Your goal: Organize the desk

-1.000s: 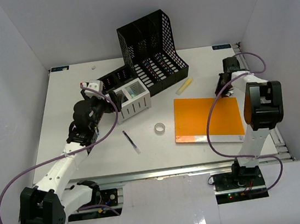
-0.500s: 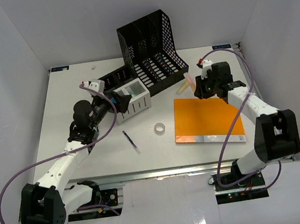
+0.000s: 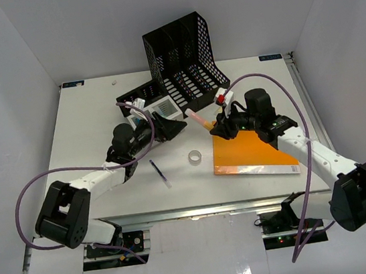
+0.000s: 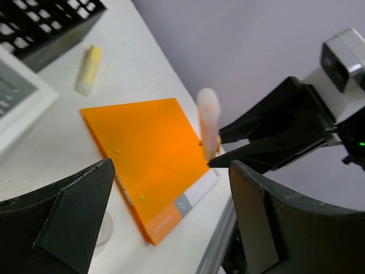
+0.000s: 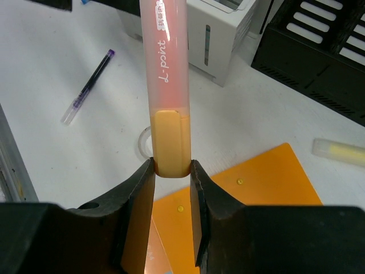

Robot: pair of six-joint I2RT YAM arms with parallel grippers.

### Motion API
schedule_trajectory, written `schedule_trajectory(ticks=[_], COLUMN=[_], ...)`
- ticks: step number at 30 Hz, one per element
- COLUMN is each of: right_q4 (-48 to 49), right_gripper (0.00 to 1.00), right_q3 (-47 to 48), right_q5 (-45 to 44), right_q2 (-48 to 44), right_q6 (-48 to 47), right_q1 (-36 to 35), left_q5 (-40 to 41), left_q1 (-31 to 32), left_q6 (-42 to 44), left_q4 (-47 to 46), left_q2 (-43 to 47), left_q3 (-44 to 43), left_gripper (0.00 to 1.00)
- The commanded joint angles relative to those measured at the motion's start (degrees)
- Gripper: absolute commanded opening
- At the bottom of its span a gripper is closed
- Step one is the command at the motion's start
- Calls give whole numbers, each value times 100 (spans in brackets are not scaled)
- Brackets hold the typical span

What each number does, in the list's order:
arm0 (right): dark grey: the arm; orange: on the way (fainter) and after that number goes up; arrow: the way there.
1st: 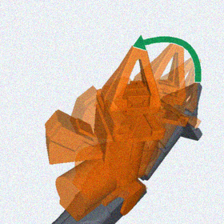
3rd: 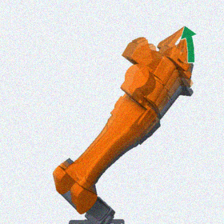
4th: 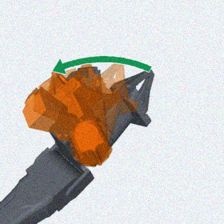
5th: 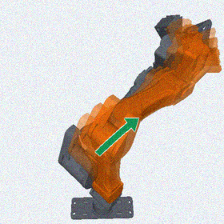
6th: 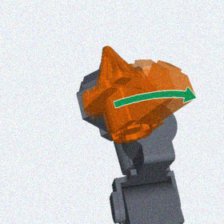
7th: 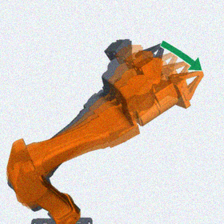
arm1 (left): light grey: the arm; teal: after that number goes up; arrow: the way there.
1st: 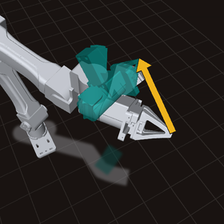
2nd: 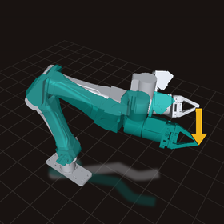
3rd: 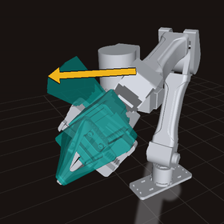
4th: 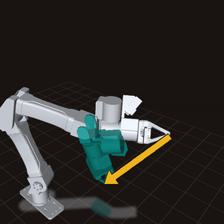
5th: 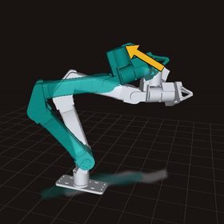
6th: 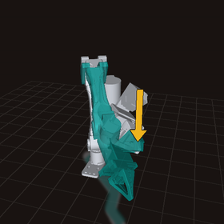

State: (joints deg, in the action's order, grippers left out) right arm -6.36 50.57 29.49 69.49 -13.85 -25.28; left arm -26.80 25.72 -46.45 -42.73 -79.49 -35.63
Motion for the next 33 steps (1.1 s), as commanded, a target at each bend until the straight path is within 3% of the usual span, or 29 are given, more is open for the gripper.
schedule_trajectory(ticks=[1,15,21,22,25,27,30,33], right_q4=[328,413,443,443,459,445,365,148], right_gripper=[8,8,8,8,8,14,69,92], right_q3=[237,203,204,217,255,298,387,418], right_q5=[261,269,17,-45,-220,-270,-380,-327], right_q2=[120,83,206,232,277,306,366,348], right_q6=[125,-82,-158,-171,-184,-234,-305,-790], right_q1=[-74,-629,-751,-751,-768,-768,-759,-743], left_q5=[107,209,139,114,124,153,305,689], left_q1=[220,424,425,425,425,425,430,400], left_q6=[-654,-1117,-1139,-1119,-1023,-901,-583,-43], left_q4=[-769,-861,-795,-760,-620,-469,5,659], left_q2=[-101,-608,-657,-637,-562,-490,-372,-247], left_q3=[-94,-362,-465,-471,-463,-470,-553,-762], left_gripper=[92,72,44,31,17,9,2,0])
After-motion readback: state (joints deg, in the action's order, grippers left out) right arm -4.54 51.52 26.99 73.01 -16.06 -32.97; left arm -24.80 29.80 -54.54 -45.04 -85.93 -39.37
